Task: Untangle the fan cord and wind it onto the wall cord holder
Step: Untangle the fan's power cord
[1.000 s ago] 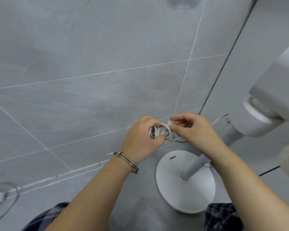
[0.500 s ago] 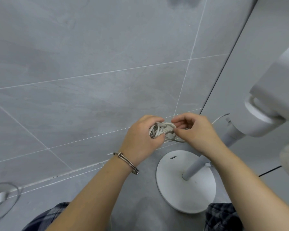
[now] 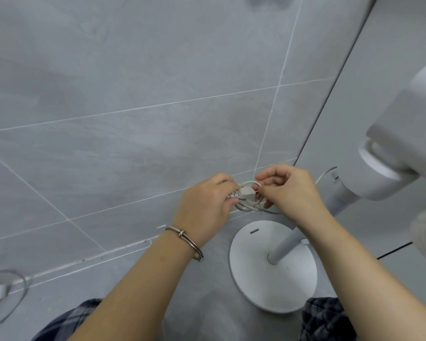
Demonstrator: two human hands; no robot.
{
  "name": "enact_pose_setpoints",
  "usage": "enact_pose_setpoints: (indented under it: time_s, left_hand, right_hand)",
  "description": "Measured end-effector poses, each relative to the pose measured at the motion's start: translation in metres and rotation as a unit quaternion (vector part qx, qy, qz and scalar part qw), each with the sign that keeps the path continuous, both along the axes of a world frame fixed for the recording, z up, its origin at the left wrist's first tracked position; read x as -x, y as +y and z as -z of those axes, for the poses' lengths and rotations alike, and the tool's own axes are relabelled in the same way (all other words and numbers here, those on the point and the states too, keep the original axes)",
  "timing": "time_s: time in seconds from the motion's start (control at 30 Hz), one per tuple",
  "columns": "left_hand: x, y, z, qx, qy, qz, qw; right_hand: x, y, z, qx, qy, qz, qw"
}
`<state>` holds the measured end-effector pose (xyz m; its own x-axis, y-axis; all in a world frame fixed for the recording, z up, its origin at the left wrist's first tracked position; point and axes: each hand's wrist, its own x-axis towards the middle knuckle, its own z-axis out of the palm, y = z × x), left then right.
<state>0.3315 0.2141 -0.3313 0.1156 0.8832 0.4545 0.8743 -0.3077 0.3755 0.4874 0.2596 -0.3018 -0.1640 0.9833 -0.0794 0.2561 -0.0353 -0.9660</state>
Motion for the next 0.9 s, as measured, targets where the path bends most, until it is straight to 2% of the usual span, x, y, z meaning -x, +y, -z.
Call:
enact_pose_setpoints:
  time_s: [0.23,0.3,0.4,0.47,0.5,0.57,0.6,0.63,0.67,0.73,0.9]
  left_hand:
    - [-0.003,0.001,-0.001,-0.039,0.018,-0.022,0.999]
    - [-0.004,0.002,-0.002,-0.027,-0.045,-0.025,0.998]
    - [-0.006,0.002,-0.003,0.017,-0.186,-0.029,0.982]
    - [-0.007,0.002,-0.007,0.071,-0.325,-0.045,0.942]
    - [-0.007,0.001,-0.011,0.109,-0.422,-0.043,0.899]
    - [-0.009,0.0,-0.018,0.171,-0.601,-0.006,0.78]
    - [-0.009,0.0,-0.019,0.19,-0.654,0.018,0.732]
    - [-0.008,-0.001,-0.02,0.204,-0.682,0.034,0.702]
    - [-0.007,-0.001,-0.02,0.216,-0.696,0.046,0.683]
    - [-0.004,-0.001,-0.021,0.233,-0.703,0.059,0.669]
    - [0.005,-0.001,-0.023,0.296,-0.674,0.068,0.673]
  right_hand:
    - [-0.001,0.004,0.006,-0.055,-0.072,0.074,0.993]
    - [-0.002,0.006,0.006,-0.057,-0.073,0.081,0.992]
    - [-0.003,0.008,0.007,-0.063,-0.077,0.085,0.991]
    - [-0.004,0.009,0.008,-0.069,-0.082,0.091,0.99]
    - [-0.005,0.01,0.008,-0.072,-0.087,0.094,0.989]
    - [-0.005,0.01,0.009,-0.075,-0.09,0.097,0.988]
    - [-0.005,0.01,0.009,-0.075,-0.087,0.098,0.989]
    - [-0.005,0.01,0.009,-0.074,-0.084,0.099,0.989]
    - [-0.005,0.009,0.009,-0.074,-0.083,0.102,0.989]
    - [-0.005,0.009,0.009,-0.065,-0.072,0.107,0.989]
    - [-0.005,0.005,0.003,-0.052,0.003,0.111,0.992]
